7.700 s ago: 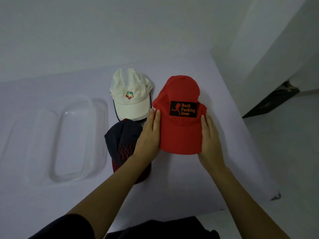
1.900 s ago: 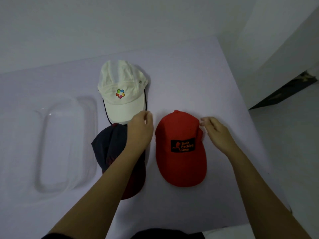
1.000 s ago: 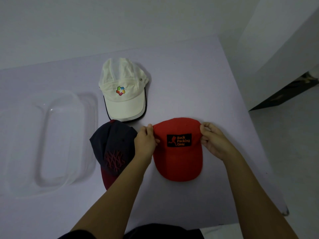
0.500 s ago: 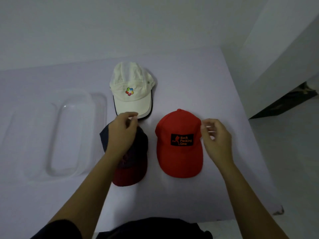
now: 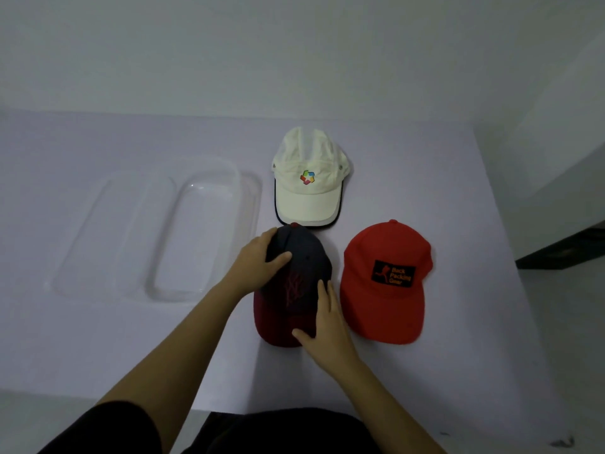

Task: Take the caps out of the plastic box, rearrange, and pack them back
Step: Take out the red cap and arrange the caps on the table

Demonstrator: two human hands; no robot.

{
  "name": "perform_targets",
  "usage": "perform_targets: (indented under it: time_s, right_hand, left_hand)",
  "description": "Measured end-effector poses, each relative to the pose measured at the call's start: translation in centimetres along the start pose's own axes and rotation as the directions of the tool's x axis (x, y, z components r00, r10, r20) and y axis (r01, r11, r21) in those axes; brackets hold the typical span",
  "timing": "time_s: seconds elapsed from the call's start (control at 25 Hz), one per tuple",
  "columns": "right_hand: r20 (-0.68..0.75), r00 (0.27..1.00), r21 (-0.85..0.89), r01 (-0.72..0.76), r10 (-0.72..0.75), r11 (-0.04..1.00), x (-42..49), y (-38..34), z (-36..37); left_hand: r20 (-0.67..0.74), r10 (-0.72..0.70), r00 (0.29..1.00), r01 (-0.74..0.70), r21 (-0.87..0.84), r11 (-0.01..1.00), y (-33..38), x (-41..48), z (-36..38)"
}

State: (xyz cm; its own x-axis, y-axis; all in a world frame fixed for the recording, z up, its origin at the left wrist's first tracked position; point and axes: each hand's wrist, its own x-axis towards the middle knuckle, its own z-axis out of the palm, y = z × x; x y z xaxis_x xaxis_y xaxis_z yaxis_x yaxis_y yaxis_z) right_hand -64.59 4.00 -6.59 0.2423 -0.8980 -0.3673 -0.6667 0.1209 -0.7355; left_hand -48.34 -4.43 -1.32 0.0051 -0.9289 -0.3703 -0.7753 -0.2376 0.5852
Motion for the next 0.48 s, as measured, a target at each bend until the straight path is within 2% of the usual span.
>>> perform_targets:
  time_s: [0.16, 0.24, 0.36, 0.48]
  right_hand:
    - [-0.014, 1.0, -0.035, 0.011, -0.012, 0.999, -0.7, -0.4, -0.8]
    - [-0.047, 0.996, -0.027, 0.071, -0.073, 0.997, -0.7, -1.5, -2.0]
    - [-0.192, 0.966, -0.049, 0.17, -0.176, 0.984, 0.9, -4.0, -5.7]
    - [-0.299, 0.92, -0.111, 0.228, -0.252, 0.967, 4.9, -7.0, -9.6]
  left_hand:
    - [0.032, 0.049, 0.998, -0.048, -0.028, 0.998, 0.1, -0.2, -0.6]
    - [-0.024, 0.057, 0.998, -0.059, -0.07, 0.996, 0.1, 0.3, -2.5]
    - [-0.148, 0.064, 0.987, -0.077, -0.087, 0.993, 0.4, 1.9, -6.2]
    - [-0.162, 0.171, 0.972, -0.175, -0.009, 0.985, 1.9, 3.9, -9.1]
